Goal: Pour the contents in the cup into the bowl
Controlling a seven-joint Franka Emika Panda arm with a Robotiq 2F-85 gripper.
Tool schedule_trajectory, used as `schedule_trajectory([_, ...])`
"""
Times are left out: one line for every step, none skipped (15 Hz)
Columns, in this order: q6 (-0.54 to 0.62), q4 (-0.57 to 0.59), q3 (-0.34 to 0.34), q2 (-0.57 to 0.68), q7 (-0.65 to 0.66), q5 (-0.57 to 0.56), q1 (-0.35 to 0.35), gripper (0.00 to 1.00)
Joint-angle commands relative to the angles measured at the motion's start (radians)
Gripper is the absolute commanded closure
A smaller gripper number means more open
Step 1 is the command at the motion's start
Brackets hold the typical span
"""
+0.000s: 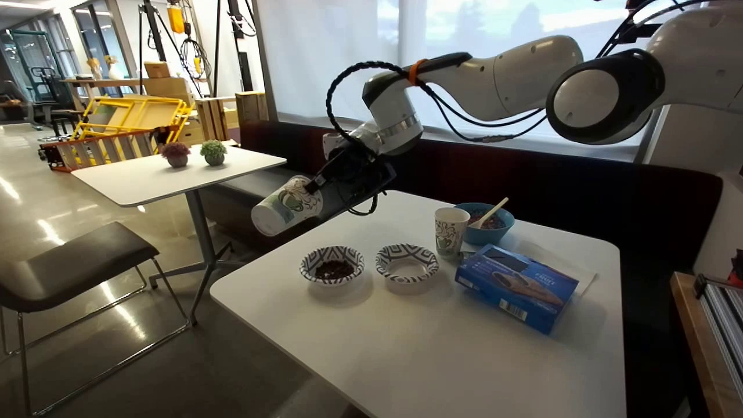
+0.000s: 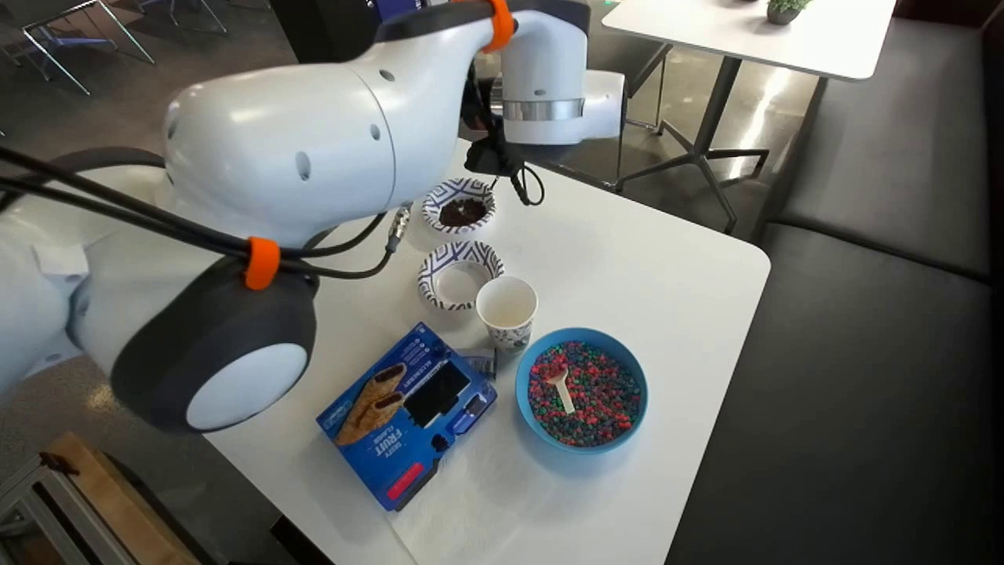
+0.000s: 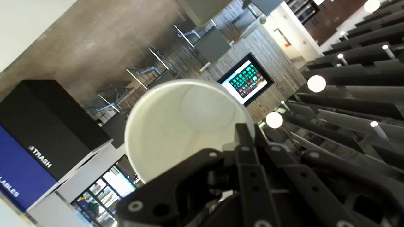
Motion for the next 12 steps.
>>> schedule_trajectory([0.117,-0.032,-0.069,-0.09,0.025,-0.06,0.048,0.99])
schedule_trajectory([0.155,-0.038,-0.086,-0.107,0.035,-0.072,0.06,0.99])
schedule_trajectory([0.191,-0.045,-0.104,-0.121,0.05,-0.084,0.069,0.99])
schedule_trajectory([0.225,-0.049,-0.124,-0.132,0.064,-0.098,0.079,0.99])
schedule_trajectory([0.261,-0.055,-0.144,-0.142,0.08,-0.111,0.09,0.99])
schedule_trajectory([0.297,-0.06,-0.165,-0.149,0.091,-0.124,0.1,0.99])
schedule_trajectory([0.336,-0.069,-0.186,-0.153,0.103,-0.136,0.11,0.99])
schedule_trajectory([0.374,-0.081,-0.206,-0.156,0.118,-0.145,0.119,0.99])
schedule_trajectory([0.414,-0.098,-0.228,-0.161,0.131,-0.155,0.129,0.99])
schedule_trajectory([0.455,-0.118,-0.249,-0.17,0.141,-0.164,0.137,0.99])
schedule_trajectory([0.496,-0.141,-0.27,-0.18,0.157,-0.172,0.147,0.99])
schedule_trajectory([0.536,-0.168,-0.293,-0.193,0.17,-0.179,0.158,0.99])
